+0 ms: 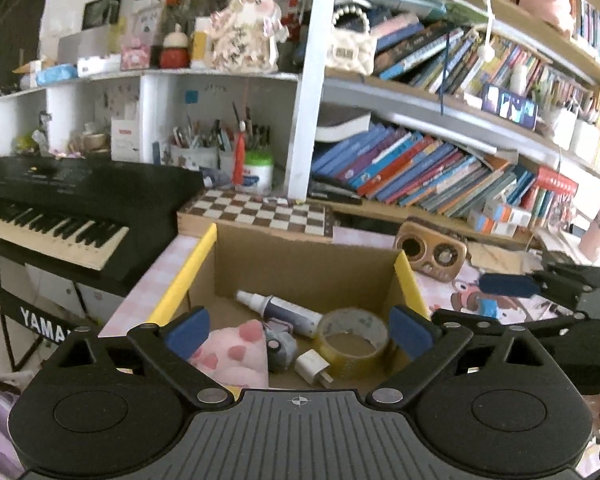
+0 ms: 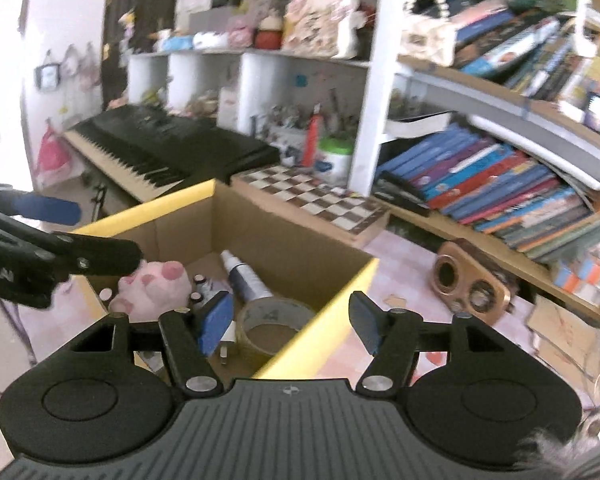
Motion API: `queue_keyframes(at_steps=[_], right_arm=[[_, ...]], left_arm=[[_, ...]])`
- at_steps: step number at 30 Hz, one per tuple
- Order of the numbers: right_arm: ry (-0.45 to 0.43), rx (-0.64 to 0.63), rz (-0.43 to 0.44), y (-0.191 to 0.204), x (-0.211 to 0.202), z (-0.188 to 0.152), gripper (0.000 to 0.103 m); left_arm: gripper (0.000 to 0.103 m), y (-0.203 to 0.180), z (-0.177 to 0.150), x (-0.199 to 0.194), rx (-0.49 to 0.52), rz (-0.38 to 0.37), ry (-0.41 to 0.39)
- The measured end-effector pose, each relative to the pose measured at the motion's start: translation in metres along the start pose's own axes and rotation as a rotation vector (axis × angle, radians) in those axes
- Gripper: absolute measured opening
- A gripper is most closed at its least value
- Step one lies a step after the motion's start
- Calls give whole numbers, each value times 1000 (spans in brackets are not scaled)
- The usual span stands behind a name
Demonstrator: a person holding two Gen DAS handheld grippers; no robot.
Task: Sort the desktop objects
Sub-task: 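Lift both grippers out of the box and withdraw toward the mat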
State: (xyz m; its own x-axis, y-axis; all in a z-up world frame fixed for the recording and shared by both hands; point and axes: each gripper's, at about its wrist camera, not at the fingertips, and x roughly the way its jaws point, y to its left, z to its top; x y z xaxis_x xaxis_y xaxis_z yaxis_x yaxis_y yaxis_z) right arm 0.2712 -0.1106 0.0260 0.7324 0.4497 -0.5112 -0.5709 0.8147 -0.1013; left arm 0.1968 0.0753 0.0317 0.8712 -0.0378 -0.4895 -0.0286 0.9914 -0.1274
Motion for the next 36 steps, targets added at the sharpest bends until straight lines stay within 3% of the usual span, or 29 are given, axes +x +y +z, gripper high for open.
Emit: queue_keyframes(at_steps=[6, 23, 36], right_arm=[[-32, 71, -66, 2, -35, -14, 63], [-28, 164, -201, 40, -121, -75, 66], [27, 213, -227, 74, -149, -119, 74]], left_arm=[[99, 2, -10, -28, 0, 14, -38], [99, 4, -57, -92, -15, -36, -33], [99, 3, -92, -118, -17, -13, 18]])
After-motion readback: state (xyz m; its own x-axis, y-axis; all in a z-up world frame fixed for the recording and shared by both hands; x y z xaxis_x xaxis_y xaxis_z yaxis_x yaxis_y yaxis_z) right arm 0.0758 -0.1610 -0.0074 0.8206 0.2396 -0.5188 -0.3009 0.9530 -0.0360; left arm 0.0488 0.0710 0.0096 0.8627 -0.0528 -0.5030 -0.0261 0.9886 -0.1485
